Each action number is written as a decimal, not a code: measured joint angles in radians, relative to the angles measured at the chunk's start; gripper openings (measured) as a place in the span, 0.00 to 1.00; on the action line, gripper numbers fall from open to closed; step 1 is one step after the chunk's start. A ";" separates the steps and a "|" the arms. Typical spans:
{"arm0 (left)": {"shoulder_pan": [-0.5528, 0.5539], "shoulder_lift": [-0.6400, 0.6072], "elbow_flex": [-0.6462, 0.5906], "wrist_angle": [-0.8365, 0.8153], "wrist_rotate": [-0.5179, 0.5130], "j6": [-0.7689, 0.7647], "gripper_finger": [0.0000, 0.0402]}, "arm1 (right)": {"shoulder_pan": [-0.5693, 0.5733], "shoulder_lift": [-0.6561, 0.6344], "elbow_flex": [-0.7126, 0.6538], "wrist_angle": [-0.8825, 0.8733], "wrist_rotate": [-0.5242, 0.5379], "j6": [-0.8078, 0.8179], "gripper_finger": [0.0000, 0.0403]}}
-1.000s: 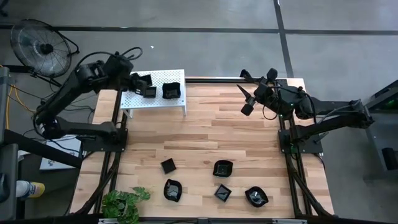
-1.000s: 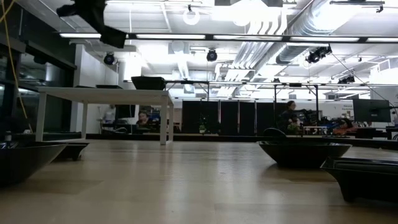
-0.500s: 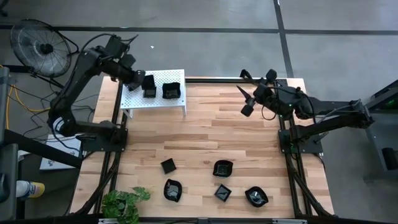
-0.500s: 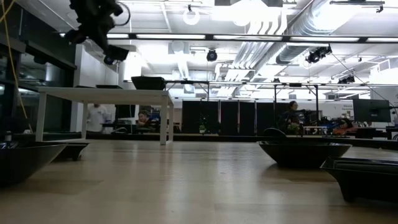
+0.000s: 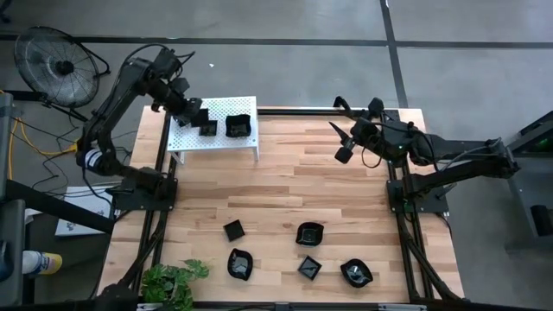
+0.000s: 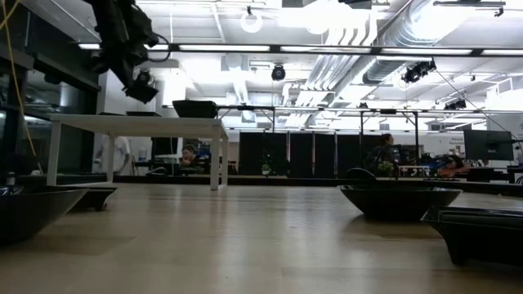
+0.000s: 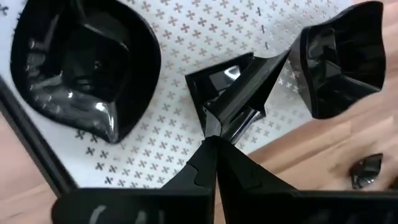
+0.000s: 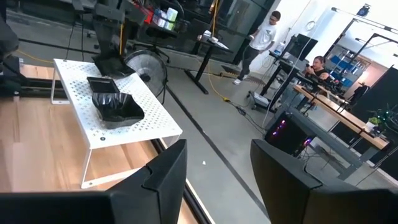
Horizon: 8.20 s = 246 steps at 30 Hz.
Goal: Pick & Place Mini shaped plates
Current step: Stack the black square plate on top of the black square plate on the shelf, then stack the black leaf shaped plate on top of the black leaf shaped plate on the shelf
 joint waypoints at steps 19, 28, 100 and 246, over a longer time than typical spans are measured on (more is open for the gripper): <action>0.000 0.085 0.000 -0.034 0.057 0.053 0.00 | 0.000 0.000 0.000 -0.048 0.042 0.024 0.43; 0.000 0.086 -0.028 -0.056 0.071 0.043 0.00 | -0.001 0.000 0.000 -0.054 0.039 0.020 0.43; -0.145 0.071 -0.032 0.052 -0.034 0.161 0.17 | -0.001 0.001 0.000 -0.121 -0.015 0.083 0.43; -1.604 -0.975 -0.571 0.729 -0.812 0.192 0.17 | 0.275 0.679 -0.178 -0.112 -0.826 0.723 0.41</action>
